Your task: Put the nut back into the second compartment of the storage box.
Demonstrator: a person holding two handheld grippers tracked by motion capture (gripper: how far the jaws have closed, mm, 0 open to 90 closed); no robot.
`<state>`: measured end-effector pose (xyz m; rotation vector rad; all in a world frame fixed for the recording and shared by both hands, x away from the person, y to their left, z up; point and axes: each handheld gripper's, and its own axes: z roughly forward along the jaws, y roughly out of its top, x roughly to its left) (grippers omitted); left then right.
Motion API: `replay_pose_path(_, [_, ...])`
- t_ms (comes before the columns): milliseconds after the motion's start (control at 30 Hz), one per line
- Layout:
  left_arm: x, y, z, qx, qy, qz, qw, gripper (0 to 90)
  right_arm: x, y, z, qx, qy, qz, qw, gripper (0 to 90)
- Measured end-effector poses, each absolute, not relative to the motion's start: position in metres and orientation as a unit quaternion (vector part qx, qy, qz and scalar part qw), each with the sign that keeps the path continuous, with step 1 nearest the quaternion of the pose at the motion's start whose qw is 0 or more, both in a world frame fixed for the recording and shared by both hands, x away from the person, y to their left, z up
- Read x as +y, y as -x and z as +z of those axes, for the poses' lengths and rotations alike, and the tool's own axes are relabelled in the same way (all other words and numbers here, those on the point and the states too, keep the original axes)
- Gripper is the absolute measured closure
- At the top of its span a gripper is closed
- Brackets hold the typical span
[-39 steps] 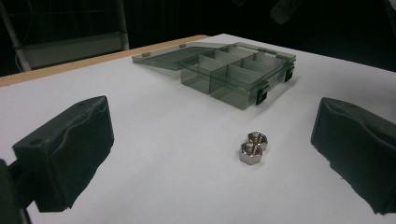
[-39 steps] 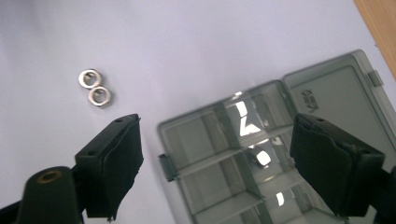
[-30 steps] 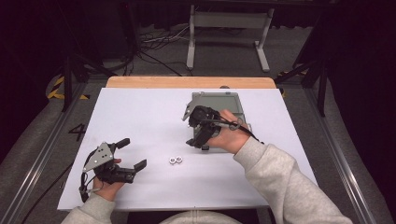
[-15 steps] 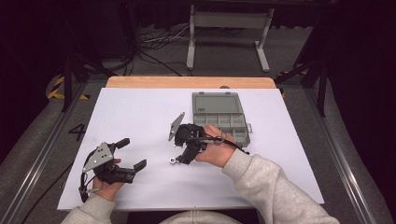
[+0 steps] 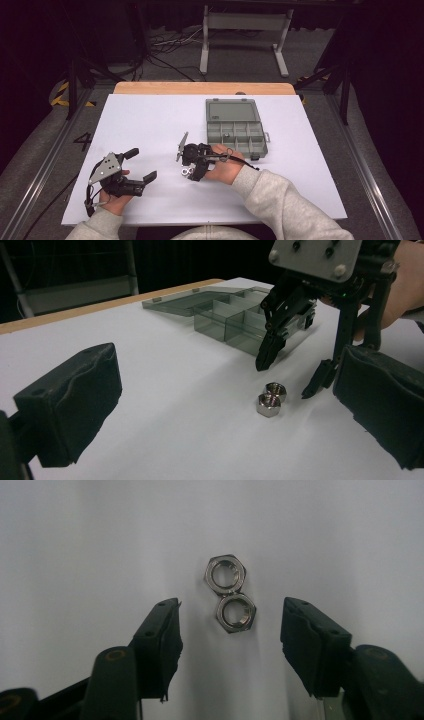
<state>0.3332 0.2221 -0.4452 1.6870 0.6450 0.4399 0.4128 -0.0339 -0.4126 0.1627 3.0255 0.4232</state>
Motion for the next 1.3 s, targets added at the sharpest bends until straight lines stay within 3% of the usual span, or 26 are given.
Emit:
replay_pose_path(233, [0.222,-0.333,-0.445,0.278,-0.727,0.189,0.599,0.0,-0.032,-0.420,-0.422,0.990,-0.059,0.123,0.035,57.8])
replay_pose_path(567, [0.222,-0.333,-0.445,0.277,-0.729,0.190,0.597,0.0,-0.030,-0.423,-0.424,0.990,-0.068,0.120,0.021,69.7])
replay_pose_path(767, [0.223,-0.334,-0.445,0.276,-0.728,0.190,0.598,0.0,-0.033,-0.421,-0.418,0.990,-0.067,0.122,0.028,69.8])
replay_pose_path(1300, [0.222,-0.334,-0.445,0.276,-0.729,0.189,0.597,0.0,-0.050,-0.421,-0.352,0.983,-0.077,0.161,0.051,69.7])
